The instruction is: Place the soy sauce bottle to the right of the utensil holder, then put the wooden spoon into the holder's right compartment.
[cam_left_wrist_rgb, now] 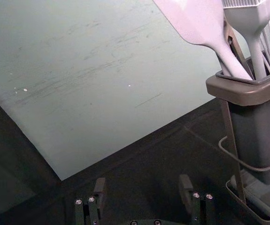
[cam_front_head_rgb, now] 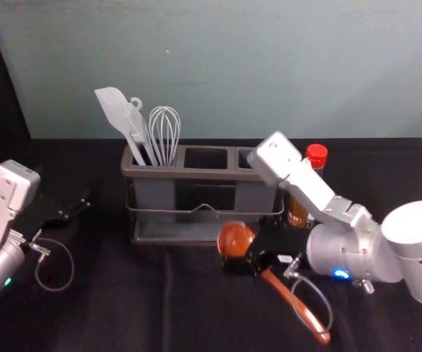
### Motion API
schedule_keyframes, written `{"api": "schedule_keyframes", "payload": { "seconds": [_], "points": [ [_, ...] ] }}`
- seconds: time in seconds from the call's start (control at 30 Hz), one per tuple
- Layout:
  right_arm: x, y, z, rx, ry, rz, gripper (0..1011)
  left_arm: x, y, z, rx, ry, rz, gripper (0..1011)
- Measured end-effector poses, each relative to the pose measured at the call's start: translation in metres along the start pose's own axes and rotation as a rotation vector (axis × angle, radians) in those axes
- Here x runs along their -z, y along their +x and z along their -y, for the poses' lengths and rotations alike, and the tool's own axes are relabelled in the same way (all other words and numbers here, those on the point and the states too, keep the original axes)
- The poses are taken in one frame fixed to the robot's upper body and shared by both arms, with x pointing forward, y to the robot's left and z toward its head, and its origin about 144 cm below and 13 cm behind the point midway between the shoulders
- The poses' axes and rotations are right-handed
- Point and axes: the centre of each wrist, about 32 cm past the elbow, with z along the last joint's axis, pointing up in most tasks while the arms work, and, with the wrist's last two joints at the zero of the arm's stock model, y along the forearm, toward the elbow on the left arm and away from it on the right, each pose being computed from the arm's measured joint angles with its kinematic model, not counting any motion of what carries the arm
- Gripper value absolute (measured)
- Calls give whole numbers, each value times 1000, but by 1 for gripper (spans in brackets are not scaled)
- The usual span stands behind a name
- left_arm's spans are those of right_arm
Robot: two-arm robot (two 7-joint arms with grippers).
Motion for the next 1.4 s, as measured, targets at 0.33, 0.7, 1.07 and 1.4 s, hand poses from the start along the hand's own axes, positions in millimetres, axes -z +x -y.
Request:
{"api": "schedule_keyframes", "payload": {
  "seconds": [0.33,0.7,1.07,1.4],
  "points": [
    [-9,-7,40,103,315,59,837,0,0,0,0,0,0,1012],
    [-28,1,45,197,603,77,838,0,0,0,0,0,0,1011],
    [-70,25,30,257,679,87,837,0,0,0,0,0,0,1012],
    [-91,45,8,321,643,69,838,0,0,0,0,0,0,1011]
  ]
}}
